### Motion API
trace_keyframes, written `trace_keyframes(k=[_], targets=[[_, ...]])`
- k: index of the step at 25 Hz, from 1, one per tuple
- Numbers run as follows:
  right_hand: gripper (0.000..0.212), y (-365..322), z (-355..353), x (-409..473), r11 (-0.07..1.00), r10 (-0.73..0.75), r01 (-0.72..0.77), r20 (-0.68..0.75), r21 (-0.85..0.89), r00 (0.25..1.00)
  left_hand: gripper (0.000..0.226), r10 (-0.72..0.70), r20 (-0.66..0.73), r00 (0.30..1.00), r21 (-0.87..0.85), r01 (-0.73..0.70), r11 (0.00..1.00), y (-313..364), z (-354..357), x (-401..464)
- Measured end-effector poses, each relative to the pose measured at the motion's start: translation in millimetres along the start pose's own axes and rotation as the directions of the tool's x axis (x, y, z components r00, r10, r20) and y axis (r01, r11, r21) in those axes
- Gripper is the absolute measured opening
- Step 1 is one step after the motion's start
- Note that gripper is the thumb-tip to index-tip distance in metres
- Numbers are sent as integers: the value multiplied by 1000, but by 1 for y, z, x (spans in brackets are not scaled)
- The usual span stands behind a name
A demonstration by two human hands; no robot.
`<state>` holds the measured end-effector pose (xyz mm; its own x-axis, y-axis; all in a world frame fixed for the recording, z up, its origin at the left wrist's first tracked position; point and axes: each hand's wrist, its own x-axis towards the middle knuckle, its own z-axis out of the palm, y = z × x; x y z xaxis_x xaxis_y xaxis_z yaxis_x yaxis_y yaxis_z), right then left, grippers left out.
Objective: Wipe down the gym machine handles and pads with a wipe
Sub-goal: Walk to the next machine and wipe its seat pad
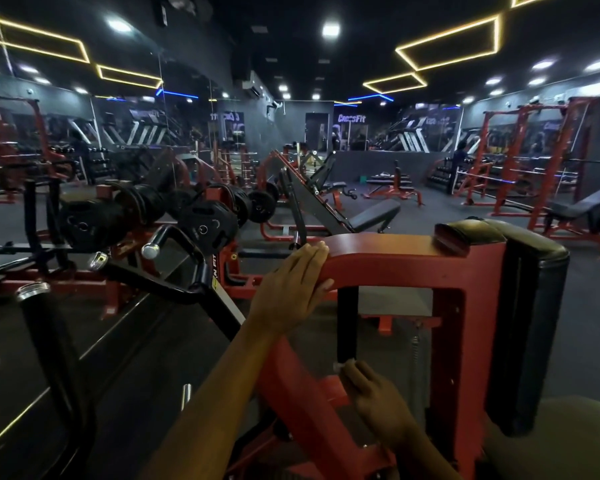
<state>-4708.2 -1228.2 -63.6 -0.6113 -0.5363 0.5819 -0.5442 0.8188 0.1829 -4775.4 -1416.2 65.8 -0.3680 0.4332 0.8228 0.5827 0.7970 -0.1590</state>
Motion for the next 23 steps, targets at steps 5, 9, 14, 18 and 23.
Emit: trace_keyframes(k=[5,9,14,18,23], targets=[[41,20,-56,56,999,40,-46,-268,-17,963,52,21,-49,999,33,-19,999,0,3,0],[34,26,-58,73,989,-77,29,-343,-142,936,52,17,-46,999,26,-15,1000,1,1,-1],[30,16,-33,67,985,-80,20,-347,-174,934,49,8,-79,997,11,-7,1000,3,1,0],[36,-1,0,44,989,-66,8,-396,-146,916,48,4,-84,996,6,-4,1000,2,0,1],[32,-8,42,11,999,-1,-4,-121,-41,993,48,-1,-54,999,5,2,1000,2,0,0]])
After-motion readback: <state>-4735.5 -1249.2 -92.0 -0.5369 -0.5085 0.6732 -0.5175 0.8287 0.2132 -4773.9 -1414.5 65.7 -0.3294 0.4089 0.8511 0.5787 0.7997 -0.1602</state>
